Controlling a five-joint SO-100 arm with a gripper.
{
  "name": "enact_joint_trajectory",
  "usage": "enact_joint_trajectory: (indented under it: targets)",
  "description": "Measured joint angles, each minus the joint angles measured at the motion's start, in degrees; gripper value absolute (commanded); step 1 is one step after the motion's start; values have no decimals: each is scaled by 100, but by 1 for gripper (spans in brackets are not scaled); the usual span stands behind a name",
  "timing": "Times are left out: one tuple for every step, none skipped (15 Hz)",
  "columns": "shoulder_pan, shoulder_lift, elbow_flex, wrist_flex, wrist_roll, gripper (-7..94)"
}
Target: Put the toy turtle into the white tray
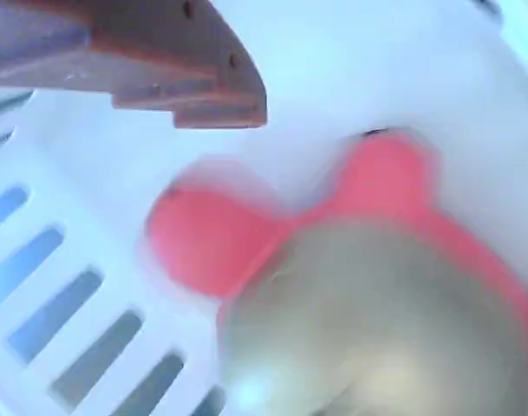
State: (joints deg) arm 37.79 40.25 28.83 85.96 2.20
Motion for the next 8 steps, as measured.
enact_joint_trajectory:
  targets:
    - [0,0,9,0,-9,59]
    - [0,0,18,0,-9,59]
    - [9,9,53,0,35,54]
    - [9,26,88,0,53,42]
    - [0,123,105,0,53,32]
    - [-53,369,167,0,53,23]
    - [-123,703,343,0,53,17]
    - [-237,1081,554,-26,105,13]
